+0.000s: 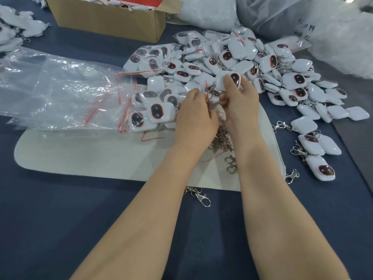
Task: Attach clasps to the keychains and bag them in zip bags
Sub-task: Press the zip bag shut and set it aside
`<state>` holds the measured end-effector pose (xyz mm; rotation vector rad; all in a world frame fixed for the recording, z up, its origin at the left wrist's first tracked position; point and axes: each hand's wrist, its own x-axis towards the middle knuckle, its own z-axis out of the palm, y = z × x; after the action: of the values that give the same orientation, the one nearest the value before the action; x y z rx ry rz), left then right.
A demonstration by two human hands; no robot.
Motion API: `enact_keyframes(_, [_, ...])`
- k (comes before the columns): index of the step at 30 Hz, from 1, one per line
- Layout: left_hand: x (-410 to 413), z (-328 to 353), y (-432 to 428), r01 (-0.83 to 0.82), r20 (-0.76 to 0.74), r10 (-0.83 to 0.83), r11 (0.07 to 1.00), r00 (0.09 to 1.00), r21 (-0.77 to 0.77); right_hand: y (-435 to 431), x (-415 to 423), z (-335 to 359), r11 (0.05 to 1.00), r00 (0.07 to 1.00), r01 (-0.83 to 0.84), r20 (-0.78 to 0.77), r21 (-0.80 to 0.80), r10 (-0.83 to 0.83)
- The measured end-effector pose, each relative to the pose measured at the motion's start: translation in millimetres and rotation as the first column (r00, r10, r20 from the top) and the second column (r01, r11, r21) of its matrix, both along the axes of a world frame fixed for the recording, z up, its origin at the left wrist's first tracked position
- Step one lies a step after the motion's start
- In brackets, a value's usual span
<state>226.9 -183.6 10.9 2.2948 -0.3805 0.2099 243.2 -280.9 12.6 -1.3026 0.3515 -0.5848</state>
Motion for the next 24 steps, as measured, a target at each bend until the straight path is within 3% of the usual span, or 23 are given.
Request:
enact_keyframes(4, [-0.2, 0.3, -0.2, 0.004, -0.002, -0.004, 1.000, 1.000, 0.000, -1.9, 1.7, -2.4, 0.987, 0.999, -0.011, -0.033, 0.161, 0.016])
enact_keyframes(10, [0.6, -1.1, -0.6, 0.001, 0.012, -0.001, 1.000, 1.000, 0.013, -5.8, 0.1, -0.9, 0.853, 0.986, -0.152, 0.136, 0.500, 0.096])
enact_keyframes(17, [1.9, -2.2, -0.9, -0.003, 0.016, 0.002, 1.000, 1.000, 0.023, -0.1, -1.1, 0.8, 0.888, 0.988, -0.154, 0.046, 0.433, 0.148])
enact_keyframes(24, [1.4, -2.3, -1.1, -0.004, 0.013, 0.004, 1.000, 1.000, 0.022, 3.5, -2.3, -2.1, 0.976, 0.986, -0.160, -0.015, 0.146, 0.163])
